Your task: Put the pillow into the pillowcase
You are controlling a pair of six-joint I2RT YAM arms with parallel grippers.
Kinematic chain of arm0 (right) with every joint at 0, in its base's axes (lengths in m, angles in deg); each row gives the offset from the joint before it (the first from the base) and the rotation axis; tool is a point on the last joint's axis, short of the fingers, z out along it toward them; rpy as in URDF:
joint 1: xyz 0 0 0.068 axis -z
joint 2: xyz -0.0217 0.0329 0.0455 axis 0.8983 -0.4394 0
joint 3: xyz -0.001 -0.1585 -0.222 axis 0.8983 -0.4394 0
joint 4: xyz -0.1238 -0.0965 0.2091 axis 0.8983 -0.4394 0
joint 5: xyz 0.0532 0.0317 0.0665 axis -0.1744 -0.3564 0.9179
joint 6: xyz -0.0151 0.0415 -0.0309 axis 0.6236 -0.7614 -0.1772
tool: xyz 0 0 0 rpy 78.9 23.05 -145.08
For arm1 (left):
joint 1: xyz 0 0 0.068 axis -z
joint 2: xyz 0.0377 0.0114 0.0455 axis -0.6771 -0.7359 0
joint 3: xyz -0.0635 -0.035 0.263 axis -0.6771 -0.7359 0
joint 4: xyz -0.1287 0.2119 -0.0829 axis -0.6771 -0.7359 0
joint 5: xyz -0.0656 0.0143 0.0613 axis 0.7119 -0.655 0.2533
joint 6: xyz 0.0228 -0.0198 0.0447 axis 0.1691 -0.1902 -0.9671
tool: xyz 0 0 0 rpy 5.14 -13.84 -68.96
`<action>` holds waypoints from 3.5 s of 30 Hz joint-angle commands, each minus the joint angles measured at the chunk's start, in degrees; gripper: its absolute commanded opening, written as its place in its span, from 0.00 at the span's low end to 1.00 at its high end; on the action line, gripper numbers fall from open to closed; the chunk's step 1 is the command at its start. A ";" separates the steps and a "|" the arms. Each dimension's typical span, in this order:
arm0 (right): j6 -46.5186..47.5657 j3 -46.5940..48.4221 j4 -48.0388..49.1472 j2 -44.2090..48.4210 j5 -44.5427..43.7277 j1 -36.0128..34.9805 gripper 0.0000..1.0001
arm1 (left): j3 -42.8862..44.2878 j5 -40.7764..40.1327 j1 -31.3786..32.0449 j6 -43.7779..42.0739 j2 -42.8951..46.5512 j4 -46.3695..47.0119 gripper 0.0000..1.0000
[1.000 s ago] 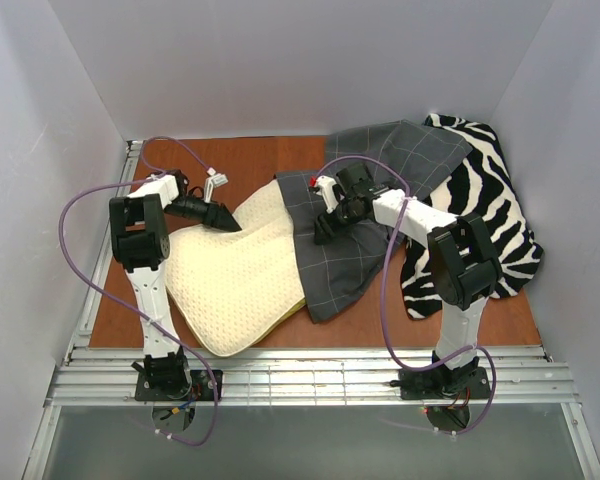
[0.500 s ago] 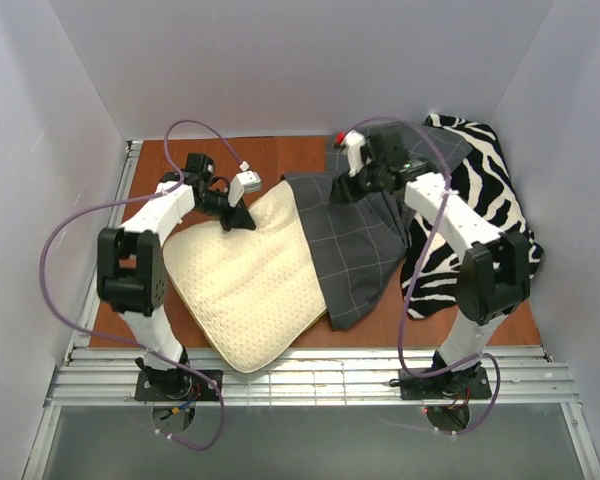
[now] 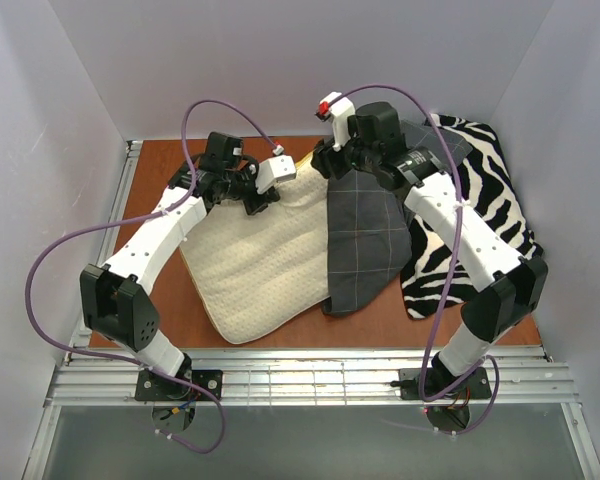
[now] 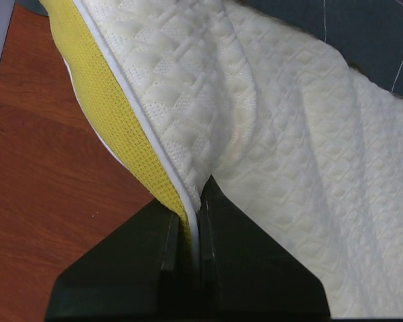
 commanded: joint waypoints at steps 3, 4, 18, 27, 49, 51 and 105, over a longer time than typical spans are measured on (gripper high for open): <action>4.21 0.41 2.40 -2.46 -16.95 -1.37 0.75 | 2.56 -2.97 3.80 -0.39 3.84 1.50 0.00; 5.52 0.85 2.58 -2.90 -18.01 -1.37 0.75 | 2.47 -3.06 3.97 -0.40 3.93 1.59 0.00; 7.47 5.85 6.71 -11.25 -22.94 1.35 0.70 | 2.30 -3.50 4.77 -1.54 5.07 1.94 0.00; 5.36 10.08 4.51 -13.53 -16.62 1.79 0.62 | 2.12 -3.68 4.77 -1.89 5.33 2.47 0.00; -11.49 1.58 11.52 -1.69 25.03 4.52 0.01 | -1.92 -0.61 4.77 11.97 7.79 8.70 0.00; -15.36 -0.10 13.91 0.43 27.84 3.56 0.01 | -5.07 0.27 4.77 18.39 9.63 11.16 0.00; -37.16 -21.30 28.66 12.67 8.52 -26.42 0.01 | -39.53 10.14 -10.78 54.25 29.69 46.57 0.00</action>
